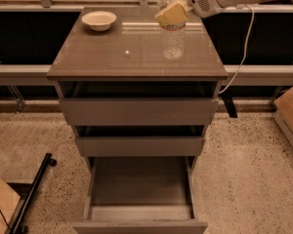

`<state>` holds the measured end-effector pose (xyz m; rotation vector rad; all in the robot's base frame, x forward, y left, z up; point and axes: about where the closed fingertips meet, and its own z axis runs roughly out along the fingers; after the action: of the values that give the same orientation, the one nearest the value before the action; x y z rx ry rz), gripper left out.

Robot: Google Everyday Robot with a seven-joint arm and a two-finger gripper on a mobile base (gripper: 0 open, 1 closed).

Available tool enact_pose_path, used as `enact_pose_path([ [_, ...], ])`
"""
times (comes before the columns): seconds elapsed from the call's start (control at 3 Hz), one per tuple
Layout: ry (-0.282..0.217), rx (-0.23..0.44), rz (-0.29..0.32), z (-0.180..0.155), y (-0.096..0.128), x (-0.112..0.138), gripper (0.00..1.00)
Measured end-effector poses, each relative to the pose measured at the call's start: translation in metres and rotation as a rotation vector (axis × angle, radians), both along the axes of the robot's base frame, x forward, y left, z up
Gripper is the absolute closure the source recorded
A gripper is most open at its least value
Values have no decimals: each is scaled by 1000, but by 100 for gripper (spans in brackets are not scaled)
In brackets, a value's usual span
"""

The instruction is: Place water bottle into bottom drawer

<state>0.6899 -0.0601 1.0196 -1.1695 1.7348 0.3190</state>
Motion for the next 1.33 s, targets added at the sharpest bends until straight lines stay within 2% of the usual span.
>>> enact_pose_path([
  [0.33,-95,-101,19,21,-8,-72,100],
  [0.67,-99,-206,73,-19,-1,-119,100],
  [1.0,-54,-219,136,-77,17,-136,100],
  [1.33,-22,-189,202,-129,35,-124,100],
])
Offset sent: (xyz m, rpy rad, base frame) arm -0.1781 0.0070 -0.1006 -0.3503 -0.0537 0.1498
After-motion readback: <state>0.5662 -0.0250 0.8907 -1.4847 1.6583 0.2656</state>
